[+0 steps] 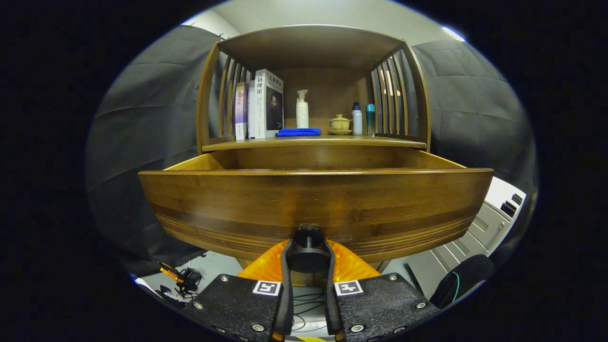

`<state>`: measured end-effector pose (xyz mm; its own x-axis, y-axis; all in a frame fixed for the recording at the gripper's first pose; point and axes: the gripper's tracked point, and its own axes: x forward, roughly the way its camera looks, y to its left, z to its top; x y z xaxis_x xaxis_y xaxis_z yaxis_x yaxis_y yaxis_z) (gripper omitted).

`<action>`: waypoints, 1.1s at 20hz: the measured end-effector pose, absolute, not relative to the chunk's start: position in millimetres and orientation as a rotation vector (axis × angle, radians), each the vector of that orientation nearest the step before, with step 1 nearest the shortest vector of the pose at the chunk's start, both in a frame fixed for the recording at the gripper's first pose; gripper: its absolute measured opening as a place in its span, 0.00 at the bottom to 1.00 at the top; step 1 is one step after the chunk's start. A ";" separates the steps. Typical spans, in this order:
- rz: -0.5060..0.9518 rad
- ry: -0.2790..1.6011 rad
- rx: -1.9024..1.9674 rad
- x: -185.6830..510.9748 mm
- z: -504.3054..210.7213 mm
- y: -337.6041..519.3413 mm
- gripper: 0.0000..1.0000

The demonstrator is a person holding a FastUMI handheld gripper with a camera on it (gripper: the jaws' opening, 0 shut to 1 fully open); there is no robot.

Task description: Pull open the drawer, take out the items inside it, and place them on the countertop above the cabinet.

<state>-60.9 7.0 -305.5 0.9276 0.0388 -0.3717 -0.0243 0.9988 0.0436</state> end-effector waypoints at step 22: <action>0.080 0.263 0.059 -49.6 -180.7 14.2 0.97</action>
<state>-49.6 14.2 -180.7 0.9624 0.0862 -0.2576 -0.0708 0.9951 0.0686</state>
